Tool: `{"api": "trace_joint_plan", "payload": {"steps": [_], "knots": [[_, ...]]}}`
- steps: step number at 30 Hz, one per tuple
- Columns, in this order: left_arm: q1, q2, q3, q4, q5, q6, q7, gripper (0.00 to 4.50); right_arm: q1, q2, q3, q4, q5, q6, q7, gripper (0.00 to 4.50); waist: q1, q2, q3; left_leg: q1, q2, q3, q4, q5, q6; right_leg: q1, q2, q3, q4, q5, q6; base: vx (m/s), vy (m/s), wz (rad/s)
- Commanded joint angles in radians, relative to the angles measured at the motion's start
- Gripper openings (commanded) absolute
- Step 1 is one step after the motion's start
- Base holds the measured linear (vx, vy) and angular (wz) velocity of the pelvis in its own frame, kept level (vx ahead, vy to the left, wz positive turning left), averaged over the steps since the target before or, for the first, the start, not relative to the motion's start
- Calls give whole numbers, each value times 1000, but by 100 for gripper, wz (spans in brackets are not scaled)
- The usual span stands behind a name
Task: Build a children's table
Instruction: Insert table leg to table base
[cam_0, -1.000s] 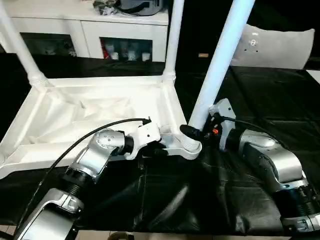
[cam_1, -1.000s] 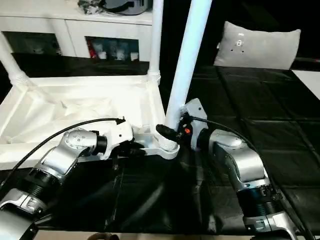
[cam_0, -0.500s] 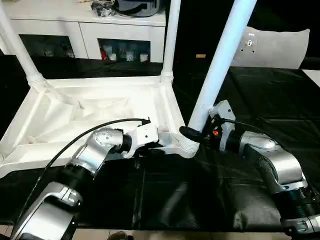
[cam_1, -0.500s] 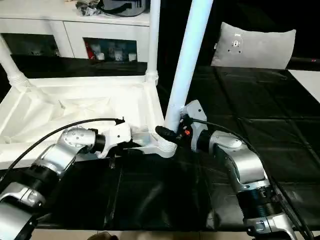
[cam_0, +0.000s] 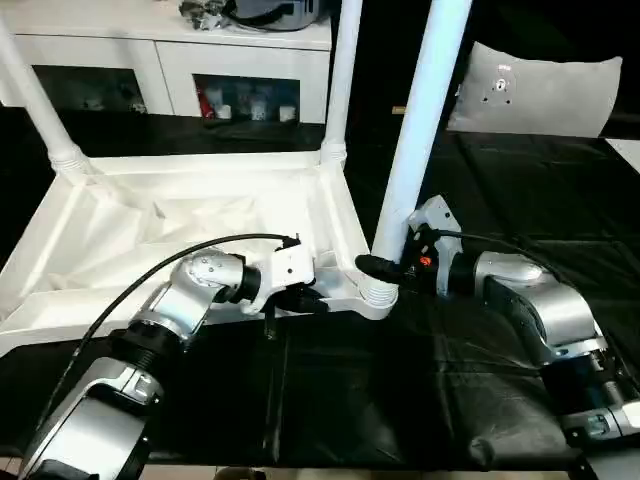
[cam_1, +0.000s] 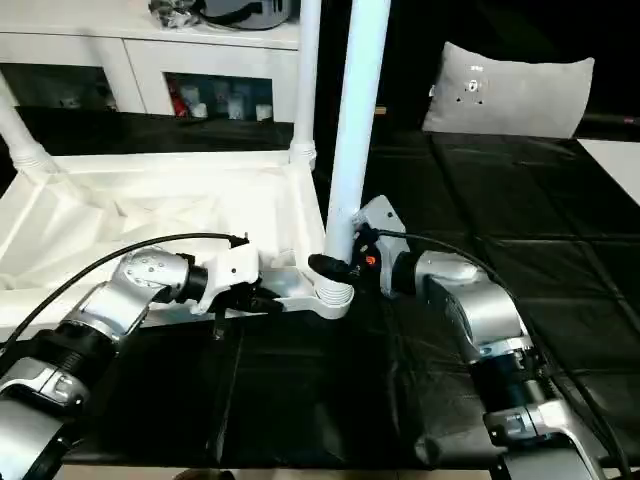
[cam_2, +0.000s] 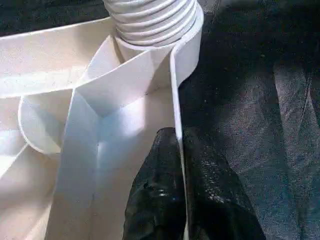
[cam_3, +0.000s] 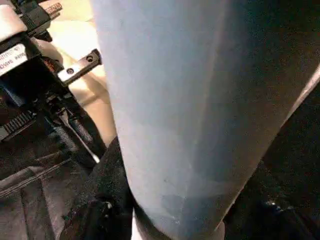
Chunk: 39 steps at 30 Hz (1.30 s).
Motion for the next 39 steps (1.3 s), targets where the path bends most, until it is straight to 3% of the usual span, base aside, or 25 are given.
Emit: {"api": "trace_joint_plan", "payload": {"steps": [1, 7, 13, 16, 18, 19, 20, 24, 27, 28, 29, 32, 35, 37, 39], "knots": [[15, 8, -46, 29, 41, -9, -22, 0, -8, -12, 19, 30, -5, 15, 17, 188, 6, -12, -57, 23, 60, -22, -69, -216, 14, 31, -91, 47, -94, -191, -216, 0, 0, 0], [13, 7, -40, 7, 30, 2, -44, 0, -15, -3, 7, 92, -14, -12, 28, 188, 4, -14, -58, 26, 62, -24, -74, -248, -5, 28, -91, 47, -95, -197, -216, 0, 0, 0], [10, 13, -25, -6, 3, 16, -61, 0, 45, 27, -91, 113, 74, -11, 40, 188, 8, -11, -61, 24, 61, -24, -74, -238, 1, 33, -91, 47, -93, -156, -227, 0, 0, 0], [10, 14, -20, -1, 4, 17, -59, 0, 85, 42, -120, 109, 104, -21, 44, 188, 9, -8, -62, 24, 61, -24, -74, -230, 4, 33, -91, 46, -92, -127, -236, 0, 0, 0], [9, 15, -16, 3, 2, 21, -58, 0, 126, 54, -134, 102, 116, -38, 38, 188, 12, 1, -62, 26, 62, -25, -75, -239, 1, 34, -94, 46, -94, -120, -240, 0, 0, 0], [9, 13, -13, 7, 1, 22, -55, 0, 155, 64, -141, 96, 120, -59, 35, 188, 11, -4, -63, 26, 62, -24, -76, -236, 2, 34, -91, 45, -93, -109, -243, 0, 0, 0], [8, 12, -12, 8, 0, 23, -54, 0, 166, 68, -144, 94, 122, -68, 33, 188, 13, 3, -63, 24, 62, -24, -76, -234, 2, 35, -92, 45, -92, -104, -243, 0, 0, 0], [-1, 5, -4, 32, 2, 16, -32, 0, 259, 118, -188, 80, 117, -181, -24, 188, 14, 12, -63, 28, 62, -27, -82, -268, -4, 34, -92, 44, -97, -114, -244, 0, 0, 0], [-3, 4, -3, 37, 3, 14, -28, 0, 273, 121, -186, 76, 105, -213, -34, 188, 13, 14, -59, 30, 63, -27, -85, -307, -15, 31, -92, 45, -106, -188, -230, 0, 0, 0], [-4, 3, -3, 39, 3, 13, -28, 0, 283, 117, -177, 77, 78, -252, -47, 188, 13, 22, -58, 31, 64, -30, -87, -325, -24, 29, -93, 46, -108, -215, -224, 0, 0, 0], [-4, 3, -3, 39, 2, 14, -28, 0, 287, 114, -173, 76, 66, -264, -52, 188, 12, 19, -58, 32, 64, -29, -88, -334, -27, 28, -92, 46, -110, -224, -220, 0, 0, 0], [-4, 7, -10, 39, 8, 9, -40, 0, 287, 77, -115, 74, -15, -311, -48, 188, 8, 24, -57, 31, 63, -32, -91, -350, -35, 29, -91, 46, -110, -227, -214, 0, 0, 0], [-4, 12, -18, 40, 15, 1, -47, 0, 283, 54, -80, 73, -57, -318, -43, 188, 4, 23, -52, 35, 63, -33, -92, -381, -37, 26, -91, 47, -115, -278, -205, 0, 0, 0], [-1, 21, -26, 40, 21, -10, -57, 0, 267, 32, -44, 76, -76, -296, -21, 188, 0, 20, -46, 42, 62, -36, -94, -433, -42, 23, -94, 48, -125, -377, -188, 0, 0, 0], [0, 34, -38, 37, 32, -26, -68, 0, 243, 12, -12, 86, -90, -270, 8, 188, -1, 16, -51, 44, 64, -38, -96, -435, -43, 24, -95, 50, -126, -382, -186, 0, 0, 0]]}}
